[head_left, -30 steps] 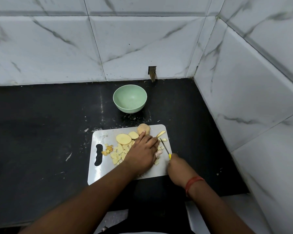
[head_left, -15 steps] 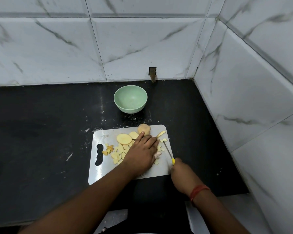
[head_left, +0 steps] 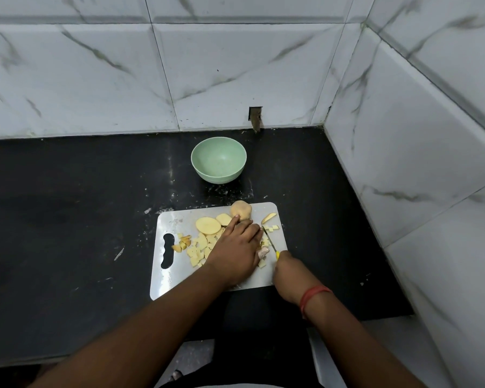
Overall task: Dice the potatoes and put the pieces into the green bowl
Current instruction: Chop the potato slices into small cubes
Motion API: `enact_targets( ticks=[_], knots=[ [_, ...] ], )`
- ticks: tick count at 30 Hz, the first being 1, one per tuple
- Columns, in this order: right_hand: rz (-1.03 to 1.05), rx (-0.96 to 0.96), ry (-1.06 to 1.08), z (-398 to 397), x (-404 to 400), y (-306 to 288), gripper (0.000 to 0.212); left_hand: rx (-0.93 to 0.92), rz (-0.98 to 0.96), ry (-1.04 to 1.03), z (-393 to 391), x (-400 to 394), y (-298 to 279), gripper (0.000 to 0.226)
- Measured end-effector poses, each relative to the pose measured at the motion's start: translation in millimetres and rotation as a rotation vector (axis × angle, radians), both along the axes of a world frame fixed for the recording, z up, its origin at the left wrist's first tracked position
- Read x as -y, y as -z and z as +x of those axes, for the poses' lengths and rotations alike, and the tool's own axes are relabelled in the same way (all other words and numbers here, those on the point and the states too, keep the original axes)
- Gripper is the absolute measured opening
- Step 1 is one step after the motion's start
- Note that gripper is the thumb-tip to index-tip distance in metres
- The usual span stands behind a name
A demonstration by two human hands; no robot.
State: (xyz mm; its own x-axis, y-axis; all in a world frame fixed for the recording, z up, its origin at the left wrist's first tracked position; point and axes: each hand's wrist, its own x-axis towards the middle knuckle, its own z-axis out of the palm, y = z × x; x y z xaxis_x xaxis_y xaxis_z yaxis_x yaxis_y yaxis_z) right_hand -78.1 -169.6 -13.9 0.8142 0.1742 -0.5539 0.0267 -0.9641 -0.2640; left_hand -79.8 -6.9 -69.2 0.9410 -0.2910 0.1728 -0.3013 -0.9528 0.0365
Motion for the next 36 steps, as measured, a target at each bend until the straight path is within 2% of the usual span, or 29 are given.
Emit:
enact_targets(
  ticks=[3, 11, 15, 19, 22, 25, 27, 30, 32, 36],
  knots=[
    [-0.038, -0.017, -0.033, 0.7, -2.2, -0.7, 0.03, -0.034, 0.012, -0.012, 0.1, 1.6, -1.8, 0.063],
    [0.103, -0.11, 0.03, -16.3, 31.7, -10.5, 0.014, -0.032, 0.049, -0.016, -1.4, 3.6, -4.2, 0.063],
    [0.376, -0.105, 0.266, -10.8, 51.3, -13.0, 0.014, -0.019, 0.021, 0.026, 5.4, 13.2, -12.0, 0.066],
    [0.464, -0.131, 0.422, -1.4, 63.0, 1.7, 0.02, -0.087, 0.035, 0.104, 21.9, 29.9, -15.8, 0.065],
    [0.477, -0.127, 0.454, -1.8, 66.0, 0.4, 0.022, -0.144, 0.064, 0.129, 25.2, 33.3, -15.1, 0.067],
    [0.466, -0.117, 0.463, -3.3, 69.6, 1.7, 0.021, -0.049, 0.033, 0.166, 17.5, 27.7, -14.1, 0.063],
    [0.461, -0.123, 0.447, -2.6, 69.9, 1.8, 0.021, 0.006, -0.007, 0.115, 16.0, 22.2, -15.2, 0.06],
    [0.46, -0.114, 0.427, 1.4, 63.5, -6.7, 0.018, -0.094, 0.093, 0.002, 25.5, 20.4, -23.4, 0.066],
    [0.461, -0.101, 0.411, 4.4, 59.8, -13.6, 0.017, -0.145, 0.167, 0.008, 35.6, 23.2, -27.5, 0.059],
    [0.442, -0.075, 0.363, 5.2, 59.3, -24.9, 0.017, -0.12, 0.189, 0.085, 43.3, 17.6, -25.7, 0.054]
  ],
)
